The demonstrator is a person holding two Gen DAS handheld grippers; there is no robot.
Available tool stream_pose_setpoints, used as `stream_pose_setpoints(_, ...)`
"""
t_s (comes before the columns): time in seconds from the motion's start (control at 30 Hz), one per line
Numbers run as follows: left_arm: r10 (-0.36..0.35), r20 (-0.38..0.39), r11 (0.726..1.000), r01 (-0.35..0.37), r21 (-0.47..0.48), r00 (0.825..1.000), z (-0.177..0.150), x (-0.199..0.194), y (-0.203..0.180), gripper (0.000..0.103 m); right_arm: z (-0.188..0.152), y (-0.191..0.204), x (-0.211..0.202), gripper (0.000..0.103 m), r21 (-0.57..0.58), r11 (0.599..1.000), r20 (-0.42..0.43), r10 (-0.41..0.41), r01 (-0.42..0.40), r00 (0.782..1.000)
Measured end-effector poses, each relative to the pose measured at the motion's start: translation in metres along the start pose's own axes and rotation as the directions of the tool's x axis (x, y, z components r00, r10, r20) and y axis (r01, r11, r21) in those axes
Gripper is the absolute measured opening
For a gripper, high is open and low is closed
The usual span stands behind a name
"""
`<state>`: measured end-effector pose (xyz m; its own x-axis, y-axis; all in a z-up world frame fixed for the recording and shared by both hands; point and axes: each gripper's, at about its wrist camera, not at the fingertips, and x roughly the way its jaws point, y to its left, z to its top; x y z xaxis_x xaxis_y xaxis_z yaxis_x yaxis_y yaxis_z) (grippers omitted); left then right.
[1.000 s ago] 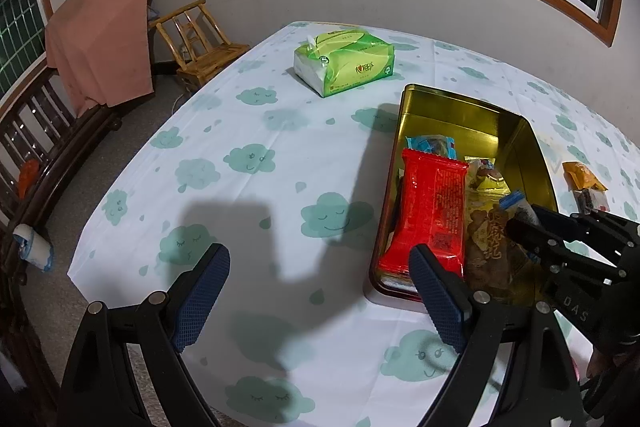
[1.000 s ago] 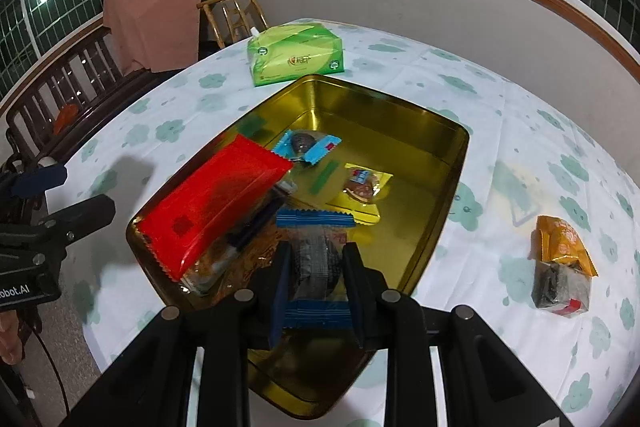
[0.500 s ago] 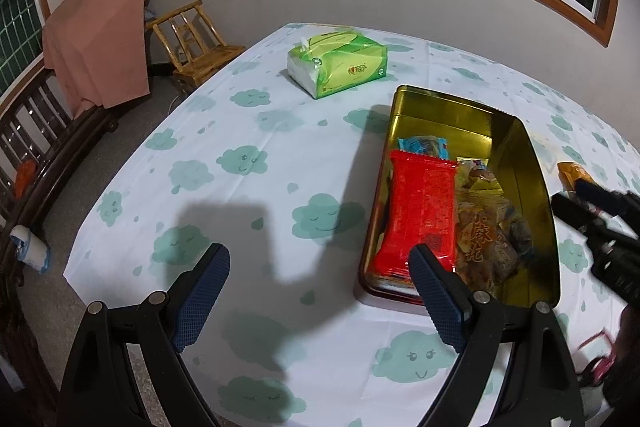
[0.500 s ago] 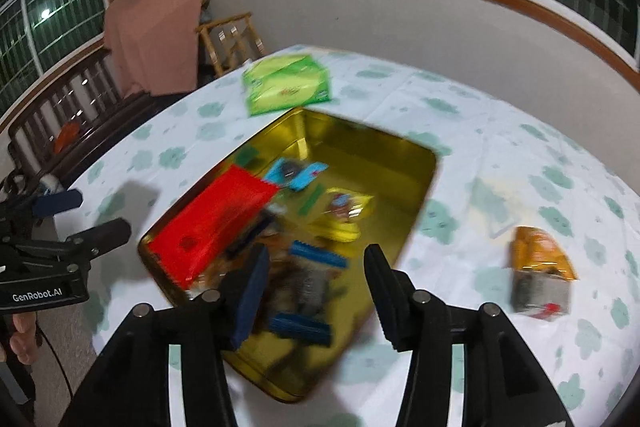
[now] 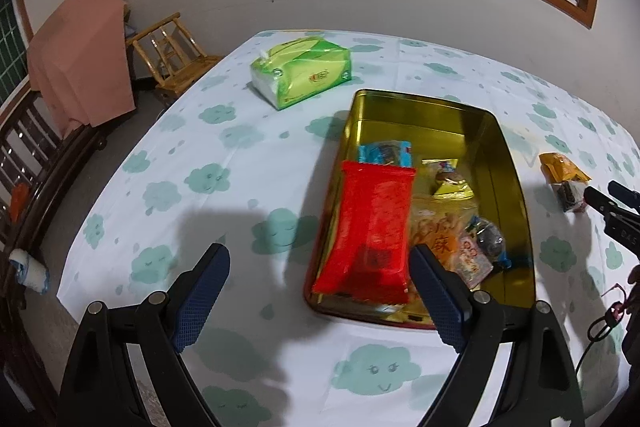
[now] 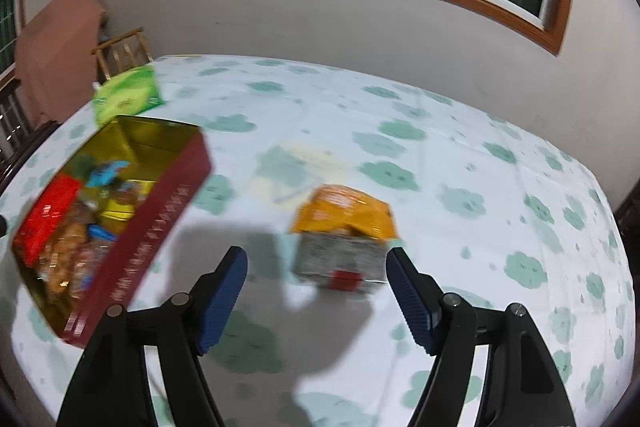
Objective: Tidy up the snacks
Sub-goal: 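Grasp the grey foil packet with the right gripper while the left gripper grasps the orange bag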
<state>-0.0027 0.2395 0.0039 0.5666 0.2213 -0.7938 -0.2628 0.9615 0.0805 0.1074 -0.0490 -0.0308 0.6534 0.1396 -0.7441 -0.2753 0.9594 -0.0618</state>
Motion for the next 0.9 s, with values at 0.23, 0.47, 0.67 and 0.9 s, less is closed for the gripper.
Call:
stream_pose_setpoints(0.23,-0.007,-0.002,0.999,0.007,0.037,1.0,0.012,0.002,-0.023,0.089,-0.004,-0.009,0.029,0.075,-0.007,1.0,-0.024,-0.027,0.027,0.999)
stream_pose_setpoints(0.47,-0.03,0.005,0.997,0.03,0.076,1.0,0.029,0.006,-0.055,0.089,-0.006,-0.017,0.053,0.075,0.025,1.0,-0.046,-0.01,0.012,0.999)
stream_pose_setpoints(0.67,-0.052,0.01,0.991,0.051,0.128,0.999,0.036,0.007,-0.088,0.089,-0.006,-0.018,0.059,0.075,0.031,1.0,-0.035,0.0,0.001,0.999)
stream_pose_setpoints(0.9,-0.082,-0.005,0.983,0.081,0.165,0.997,0.037,0.009,-0.121,0.089,-0.01,-0.022,0.06,0.063,0.062,0.996,-0.038,0.061,-0.058,0.997)
